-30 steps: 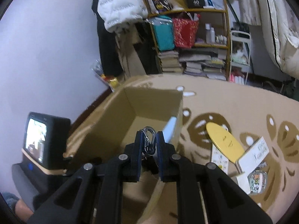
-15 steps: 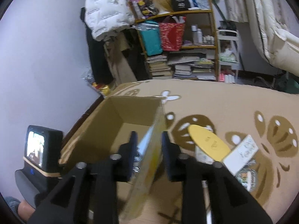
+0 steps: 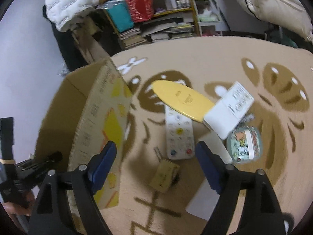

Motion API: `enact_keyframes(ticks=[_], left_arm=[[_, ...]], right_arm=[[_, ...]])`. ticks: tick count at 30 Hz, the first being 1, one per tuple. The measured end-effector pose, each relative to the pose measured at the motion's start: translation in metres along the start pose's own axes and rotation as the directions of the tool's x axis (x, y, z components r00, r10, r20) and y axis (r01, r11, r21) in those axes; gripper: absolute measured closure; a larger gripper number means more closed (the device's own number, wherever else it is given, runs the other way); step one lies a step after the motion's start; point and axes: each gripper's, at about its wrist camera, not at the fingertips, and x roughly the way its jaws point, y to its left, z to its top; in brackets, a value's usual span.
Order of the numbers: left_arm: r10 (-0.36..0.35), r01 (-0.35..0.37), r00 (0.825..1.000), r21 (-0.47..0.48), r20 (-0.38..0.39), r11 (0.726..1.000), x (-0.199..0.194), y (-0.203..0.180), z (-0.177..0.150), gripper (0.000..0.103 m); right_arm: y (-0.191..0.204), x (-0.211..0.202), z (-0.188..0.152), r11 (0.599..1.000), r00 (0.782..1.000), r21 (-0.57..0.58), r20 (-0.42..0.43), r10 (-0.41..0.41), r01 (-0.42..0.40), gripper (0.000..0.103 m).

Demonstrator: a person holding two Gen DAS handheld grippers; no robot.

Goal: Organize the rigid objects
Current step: 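Grasp the tan NFC card with the right tool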

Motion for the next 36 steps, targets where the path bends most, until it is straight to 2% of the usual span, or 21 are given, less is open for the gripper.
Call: enact_keyframes(ticks=[3, 8, 12, 16, 18, 24, 30, 36], left_arm=[[0.005, -0.005, 1.0, 0.004, 0.001, 1.0, 0.0, -0.001, 0.0, 0.083], [0.015, -0.015, 1.0, 0.013, 0.002, 1.0, 0.0, -0.003, 0.0, 0.083], [0.011, -0.011, 1.0, 0.01, 0.002, 1.0, -0.001, -0.003, 0.0, 0.083], [0.014, -0.014, 1.0, 0.011, 0.002, 1.0, -0.002, -0.002, 0.0, 0.083], [0.018, -0.018, 1.0, 0.015, 0.006, 1.0, -0.002, -0.003, 0.001, 0.083], [0.014, -0.015, 1.0, 0.011, 0.005, 1.0, -0.004, -0.003, 0.0, 0.083], [0.014, -0.014, 1.0, 0.01, 0.005, 1.0, -0.004, -0.003, 0.0, 0.083], [0.015, -0.016, 1.0, 0.012, 0.006, 1.0, -0.005, -0.003, 0.001, 0.083]], right_arm=[[-0.003, 0.007, -0.011, 0.999, 0.999, -0.003, -0.017, -0.036, 0.036, 0.016], [-0.001, 0.015, -0.02, 0.999, 0.997, -0.025, -0.062, -0.039, 0.037, 0.016], [0.004, 0.022, -0.025, 0.999, 0.995, -0.043, -0.094, -0.034, 0.03, 0.028], [0.004, 0.034, -0.031, 0.998, 0.989, -0.028, -0.136, -0.052, 0.049, 0.029], [0.003, 0.041, -0.035, 0.998, 0.985, -0.026, -0.163, -0.063, 0.06, 0.035], [0.012, 0.045, -0.041, 0.988, 0.979, -0.092, -0.149, -0.14, 0.128, 0.044], [0.012, 0.044, -0.044, 0.984, 0.973, -0.08, -0.153, -0.171, 0.16, 0.063], [0.013, 0.041, -0.04, 0.974, 0.968, -0.134, -0.149, -0.2, 0.18, 0.065]])
